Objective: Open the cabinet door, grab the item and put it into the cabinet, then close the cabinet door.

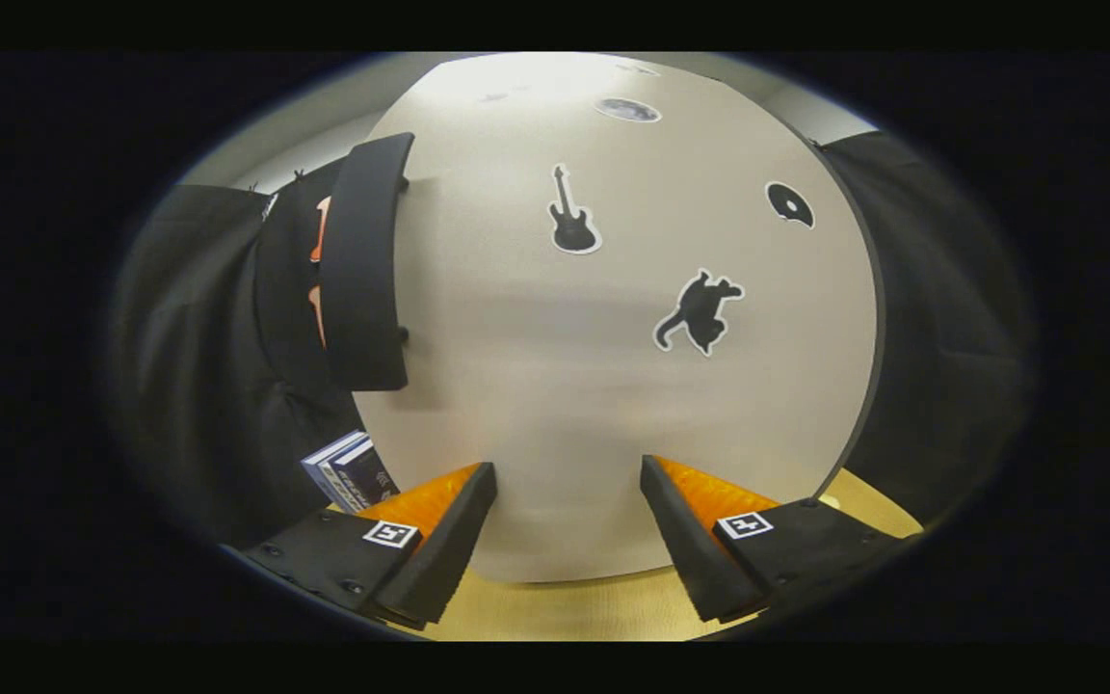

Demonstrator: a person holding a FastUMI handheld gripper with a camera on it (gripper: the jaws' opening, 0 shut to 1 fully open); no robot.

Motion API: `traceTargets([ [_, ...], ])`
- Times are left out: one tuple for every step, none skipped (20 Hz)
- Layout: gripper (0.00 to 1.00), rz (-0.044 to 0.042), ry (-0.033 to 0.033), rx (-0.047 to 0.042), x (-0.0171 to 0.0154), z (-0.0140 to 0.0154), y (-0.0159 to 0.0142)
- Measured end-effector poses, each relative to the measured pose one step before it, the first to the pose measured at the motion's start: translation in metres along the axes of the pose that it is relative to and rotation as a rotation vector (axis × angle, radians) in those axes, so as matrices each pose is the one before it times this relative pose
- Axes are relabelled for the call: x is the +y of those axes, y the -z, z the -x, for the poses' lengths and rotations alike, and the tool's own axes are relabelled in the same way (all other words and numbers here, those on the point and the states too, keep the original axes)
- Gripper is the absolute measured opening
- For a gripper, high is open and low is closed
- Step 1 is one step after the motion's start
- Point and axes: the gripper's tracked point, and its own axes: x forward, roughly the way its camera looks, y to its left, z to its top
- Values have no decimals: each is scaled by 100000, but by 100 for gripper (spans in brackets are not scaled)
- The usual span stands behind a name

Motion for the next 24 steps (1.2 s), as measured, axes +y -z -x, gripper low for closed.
traceTargets([
  [97,-620,920,295,39,52,-15],
  [97,-295,1231,143,-2,90,15],
  [97,149,1560,73,-154,80,-108],
  [98,189,1334,250,-67,269,-52],
  [97,-201,1119,-148,-51,682,-186],
  [98,-600,1068,-113,-264,786,-106],
  [97,-1209,880,-337,-417,969,-240],
  [97,-1502,720,-761,-453,1046,-373],
  [97,-1003,568,-836,-492,1212,-448],
  [97,3,601,-489,-651,1170,-553],
  [97,645,1100,-802,-774,1276,-725],
  [97,1055,1497,-1065,-908,1226,-865],
  [97,678,1648,-1280,-976,1268,-978],
  [97,160,909,-1044,-783,1150,-852],
  [97,-142,349,-855,-590,1123,-801],
  [97,72,358,-837,-640,1084,-742],
  [97,368,684,-798,-689,1074,-708],
  [97,120,815,-974,-727,1027,-714],
  [97,-247,809,-1037,-553,1012,-728],
  [97,-351,811,-1113,-605,937,-706],
  [97,-247,936,-1222,-678,1018,-733],
  [97,-26,1286,-1282,-718,878,-690],
  [97,145,1336,-1630,-586,796,-860],
  [97,209,1214,-2010,-594,736,-839],
])
